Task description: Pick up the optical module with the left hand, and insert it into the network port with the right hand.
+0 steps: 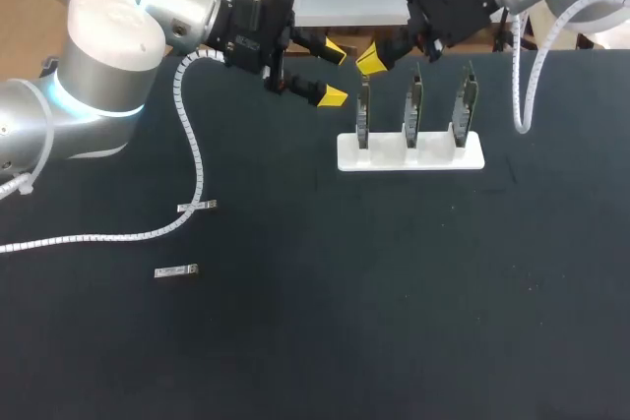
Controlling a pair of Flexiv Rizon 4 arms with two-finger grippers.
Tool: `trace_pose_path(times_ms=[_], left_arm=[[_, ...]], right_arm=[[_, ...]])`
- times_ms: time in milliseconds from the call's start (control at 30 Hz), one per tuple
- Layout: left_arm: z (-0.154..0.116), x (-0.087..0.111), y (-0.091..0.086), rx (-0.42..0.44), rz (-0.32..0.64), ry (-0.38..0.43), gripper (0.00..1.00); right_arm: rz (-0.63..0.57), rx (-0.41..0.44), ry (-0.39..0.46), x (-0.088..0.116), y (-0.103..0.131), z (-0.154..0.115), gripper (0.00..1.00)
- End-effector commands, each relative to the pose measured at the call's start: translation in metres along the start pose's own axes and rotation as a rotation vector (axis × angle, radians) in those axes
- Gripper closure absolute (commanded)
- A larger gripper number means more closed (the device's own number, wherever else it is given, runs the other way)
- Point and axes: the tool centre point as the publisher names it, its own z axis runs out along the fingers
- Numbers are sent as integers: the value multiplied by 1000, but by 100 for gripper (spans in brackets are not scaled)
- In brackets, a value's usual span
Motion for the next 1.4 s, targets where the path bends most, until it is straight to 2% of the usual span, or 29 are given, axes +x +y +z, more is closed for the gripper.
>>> trace_pose_path(times_ms=[33, 233, 400, 667, 867, 1100, 1400], left_arm=[[0, 0, 1, 1, 1, 0, 0], [0, 0, 1, 1, 1, 0, 0], [0, 0, 1, 1, 1, 0, 0], [0, 0, 1, 1, 1, 0, 0], [0, 0, 1, 1, 1, 0, 0], [0, 0, 1, 1, 1, 0, 0], [0, 0, 1, 1, 1, 0, 0]], right_arm=[[1, -4, -1, 7, -3, 6, 100], [6, -9, -19, 5, -1, 2, 100], [27, -9, -72, -4, -1, -5, 100], [13, -18, -122, -17, 5, -33, 100], [-20, -42, -102, -7, 13, -63, 100], [-42, -62, -58, 10, 18, -83, 100], [-8, -2, -28, 32, 21, -98, 100]])
